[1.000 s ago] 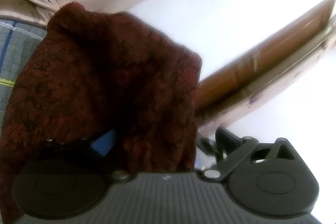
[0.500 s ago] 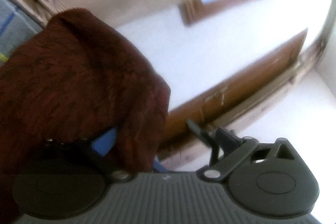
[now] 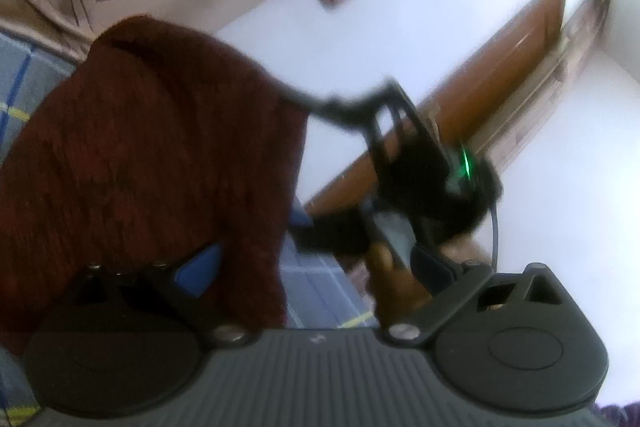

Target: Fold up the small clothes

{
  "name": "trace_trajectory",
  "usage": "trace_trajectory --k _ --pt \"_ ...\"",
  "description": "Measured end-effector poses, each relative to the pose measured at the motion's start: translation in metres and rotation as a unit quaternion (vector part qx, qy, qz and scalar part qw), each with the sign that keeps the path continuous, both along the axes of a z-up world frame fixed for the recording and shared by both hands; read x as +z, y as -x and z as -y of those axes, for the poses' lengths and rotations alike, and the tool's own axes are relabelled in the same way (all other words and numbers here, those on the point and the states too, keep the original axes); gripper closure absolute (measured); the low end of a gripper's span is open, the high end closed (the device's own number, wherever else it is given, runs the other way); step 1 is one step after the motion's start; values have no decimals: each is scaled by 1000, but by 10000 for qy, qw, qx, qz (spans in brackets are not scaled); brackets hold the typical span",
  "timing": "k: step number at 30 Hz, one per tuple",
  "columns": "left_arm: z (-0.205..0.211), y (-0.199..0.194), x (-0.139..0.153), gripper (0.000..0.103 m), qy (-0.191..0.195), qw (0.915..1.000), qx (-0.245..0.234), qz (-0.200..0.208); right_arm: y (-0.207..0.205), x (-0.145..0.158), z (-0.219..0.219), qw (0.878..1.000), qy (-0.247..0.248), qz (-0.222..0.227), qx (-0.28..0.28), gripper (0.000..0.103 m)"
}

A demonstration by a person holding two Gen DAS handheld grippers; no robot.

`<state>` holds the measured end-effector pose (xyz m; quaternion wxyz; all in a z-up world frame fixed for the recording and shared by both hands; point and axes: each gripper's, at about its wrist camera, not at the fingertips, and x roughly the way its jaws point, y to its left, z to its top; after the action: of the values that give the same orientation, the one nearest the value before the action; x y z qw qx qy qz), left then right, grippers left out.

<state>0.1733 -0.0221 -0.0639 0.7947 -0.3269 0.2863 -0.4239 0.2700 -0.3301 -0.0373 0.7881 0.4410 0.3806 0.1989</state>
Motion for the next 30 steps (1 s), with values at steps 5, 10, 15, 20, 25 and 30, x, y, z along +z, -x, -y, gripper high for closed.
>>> trace_trajectory --k 5,10,15,20,25,30 --pt "1 5 -3 2 6 10000 -7 -6 -14 10 -20 9968 771 -21 199 25" --pt "-17 21 10 2 345 9992 155 -91 -22 2 -23 9912 1263 1 408 77" --pt "-48 45 31 2 487 9970 584 139 -28 36 -27 9874 1166 762 746 78" --pt "-59 50 42 2 243 9955 897 180 -55 64 -13 9778 1163 1505 883 79" --pt "-55 40 29 2 82 9952 970 -92 -92 17 34 9865 680 1370 593 79" --pt "-39 25 17 2 46 9953 922 -301 -89 -57 55 9955 122 880 337 79"
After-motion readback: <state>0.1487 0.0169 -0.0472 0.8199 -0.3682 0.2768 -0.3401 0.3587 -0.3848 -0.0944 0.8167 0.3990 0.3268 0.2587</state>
